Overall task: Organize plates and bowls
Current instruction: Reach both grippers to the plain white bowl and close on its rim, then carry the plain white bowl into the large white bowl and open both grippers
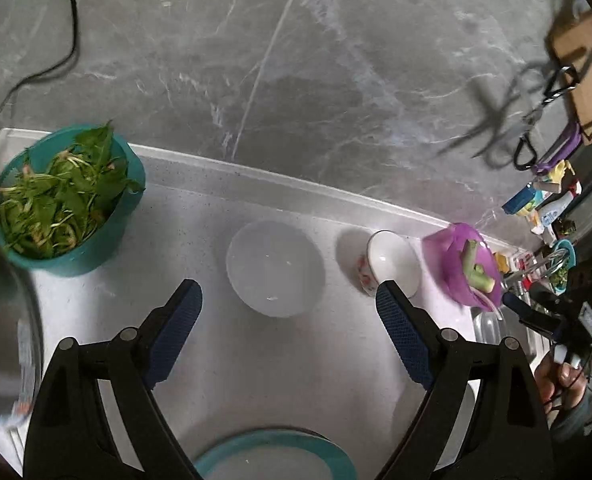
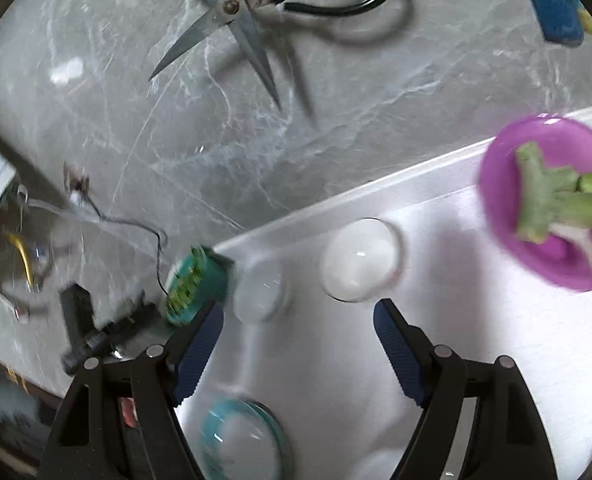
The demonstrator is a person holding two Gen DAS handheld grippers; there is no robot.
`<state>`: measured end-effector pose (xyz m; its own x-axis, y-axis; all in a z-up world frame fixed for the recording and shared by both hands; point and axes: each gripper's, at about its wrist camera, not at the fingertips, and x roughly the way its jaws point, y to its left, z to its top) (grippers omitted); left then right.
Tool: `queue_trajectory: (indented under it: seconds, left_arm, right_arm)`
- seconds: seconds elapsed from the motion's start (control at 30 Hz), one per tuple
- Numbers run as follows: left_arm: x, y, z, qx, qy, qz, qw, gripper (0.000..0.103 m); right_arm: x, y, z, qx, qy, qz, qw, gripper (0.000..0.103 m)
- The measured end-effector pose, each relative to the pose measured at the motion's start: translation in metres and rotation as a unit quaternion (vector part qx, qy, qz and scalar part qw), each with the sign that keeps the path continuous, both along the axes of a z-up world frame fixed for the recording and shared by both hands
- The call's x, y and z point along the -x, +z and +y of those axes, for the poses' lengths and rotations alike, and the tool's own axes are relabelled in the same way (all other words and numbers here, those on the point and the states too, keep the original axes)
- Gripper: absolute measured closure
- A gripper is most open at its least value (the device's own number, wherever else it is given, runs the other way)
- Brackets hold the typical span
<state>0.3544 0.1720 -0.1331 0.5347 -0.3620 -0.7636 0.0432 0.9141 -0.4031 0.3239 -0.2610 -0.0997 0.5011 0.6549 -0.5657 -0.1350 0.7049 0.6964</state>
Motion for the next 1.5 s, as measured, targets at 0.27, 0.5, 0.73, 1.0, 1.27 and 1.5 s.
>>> queue_trajectory:
  seconds: [0.27,0.5,0.73,1.0,1.27,1.5]
  left_arm:
    - [-0.066,-0.095,0.007,-0.051,-0.043,0.076,0.9949,0.014]
    - [-0.102,-0.143,-0.001,-0.082,-0.069,0.1,0.9891,0.014]
    - [-0.122,-0.169,-0.004,-0.104,-0.075,0.107,0.986,0.016]
    - [-0.127,-0.184,-0.009,-0.097,-0.09,0.106,0.9856,0.052]
    - [-0.128,-0.181,-0.033,-0.092,-0.105,0.098,0.9854,0.088]
    - [-0.116,-0.157,-0.046,-0.097,-0.104,0.09,0.9857,0.089]
  right_arm:
    - [-0.053,-0.044,0.117,0.057,0.049,0.044,0.996,0.024]
    - [-0.093,-0.108,0.184,0.111,0.067,0.118,0.985,0.033]
    - [-0.117,-0.137,0.207,0.146,0.055,0.143,0.977,0.033]
    - [-0.126,-0.16,0.219,0.153,0.073,0.161,0.972,0.065]
    - [-0.128,-0.165,0.23,0.145,0.084,0.154,0.974,0.089]
    - [-0.119,-0.146,0.22,0.144,0.074,0.141,0.977,0.089]
